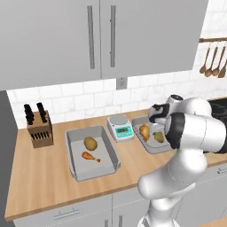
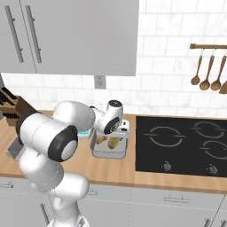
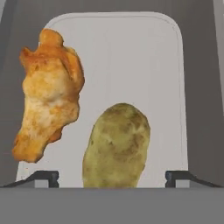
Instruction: Place one potato and one chicken drumstick in each tupperware on the nearby counter, to pack two identical lunches.
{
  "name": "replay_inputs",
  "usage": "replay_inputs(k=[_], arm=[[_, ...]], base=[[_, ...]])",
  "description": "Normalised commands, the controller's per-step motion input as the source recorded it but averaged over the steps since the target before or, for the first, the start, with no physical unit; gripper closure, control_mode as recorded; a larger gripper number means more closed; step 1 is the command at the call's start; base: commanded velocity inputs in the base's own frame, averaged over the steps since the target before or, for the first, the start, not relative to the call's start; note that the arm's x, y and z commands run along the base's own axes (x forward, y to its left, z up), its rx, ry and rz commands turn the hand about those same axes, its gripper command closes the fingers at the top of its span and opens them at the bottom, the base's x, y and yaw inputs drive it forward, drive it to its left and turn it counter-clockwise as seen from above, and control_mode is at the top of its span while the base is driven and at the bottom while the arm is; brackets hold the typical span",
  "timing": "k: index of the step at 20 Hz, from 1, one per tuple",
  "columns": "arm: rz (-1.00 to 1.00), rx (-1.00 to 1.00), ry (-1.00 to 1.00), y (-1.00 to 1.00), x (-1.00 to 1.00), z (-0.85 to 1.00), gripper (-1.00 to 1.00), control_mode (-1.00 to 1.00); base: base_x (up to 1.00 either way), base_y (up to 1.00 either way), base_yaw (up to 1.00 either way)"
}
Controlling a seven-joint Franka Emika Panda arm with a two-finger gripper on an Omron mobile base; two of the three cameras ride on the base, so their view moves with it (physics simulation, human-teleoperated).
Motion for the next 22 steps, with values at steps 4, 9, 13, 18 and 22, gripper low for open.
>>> replay_inputs(k=[4, 9, 13, 18, 22], arm=[[0.00, 0.00, -0.25, 0.00, -0.98, 0.81, -1.00, -1.00], [0.00, 0.00, -0.41, -0.18, -1.00, 0.70, -1.00, -1.00], [0.01, 0.10, -0.50, -0.39, -0.93, 0.29, -1.00, -1.00], [0.04, 0.35, -0.23, -0.73, -0.76, 0.00, -1.00, -1.00], [0.00, 0.42, -0.23, -0.82, -0.62, 0.02, -1.00, -1.00]], base=[[0.00, 0.00, 0.00], [0.00, 0.00, 0.00], [0.00, 0.00, 0.00], [0.00, 0.00, 0.00], [0.00, 0.00, 0.00]])
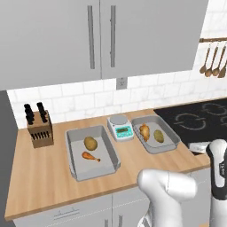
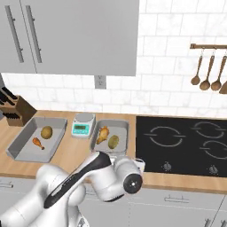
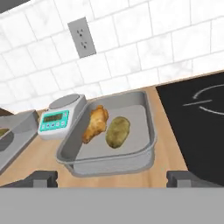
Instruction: Place one potato and one chicken drumstick in each tupperware on the nearby counter, to pack two identical lunches.
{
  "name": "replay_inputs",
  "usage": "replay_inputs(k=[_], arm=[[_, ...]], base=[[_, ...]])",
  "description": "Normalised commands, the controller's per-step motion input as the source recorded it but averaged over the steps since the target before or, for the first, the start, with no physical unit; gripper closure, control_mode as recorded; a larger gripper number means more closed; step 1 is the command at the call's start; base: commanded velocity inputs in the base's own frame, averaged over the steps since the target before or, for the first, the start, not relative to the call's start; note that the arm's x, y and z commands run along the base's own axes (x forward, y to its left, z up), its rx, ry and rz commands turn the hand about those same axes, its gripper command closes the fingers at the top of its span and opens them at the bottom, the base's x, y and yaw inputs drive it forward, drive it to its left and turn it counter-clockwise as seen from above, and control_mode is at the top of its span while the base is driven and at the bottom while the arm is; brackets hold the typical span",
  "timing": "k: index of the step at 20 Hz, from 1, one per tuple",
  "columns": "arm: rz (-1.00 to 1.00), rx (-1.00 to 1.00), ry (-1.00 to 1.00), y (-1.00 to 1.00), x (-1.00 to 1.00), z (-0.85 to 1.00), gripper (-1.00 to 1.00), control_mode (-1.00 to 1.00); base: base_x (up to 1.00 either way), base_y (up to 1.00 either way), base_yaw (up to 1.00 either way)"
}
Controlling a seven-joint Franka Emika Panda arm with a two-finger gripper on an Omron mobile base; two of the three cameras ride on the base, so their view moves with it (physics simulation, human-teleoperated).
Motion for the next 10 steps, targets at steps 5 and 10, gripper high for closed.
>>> replay_inputs(k=[5, 10], arm=[[0.00, 0.41, -0.18, -0.72, -0.31, 0.08, -1.00, -1.00], [0.00, 0.28, -0.07, -0.50, -0.08, 0.03, -1.00, -1.00]], base=[[0.00, 0.00, 0.00], [0.00, 0.00, 0.00]])
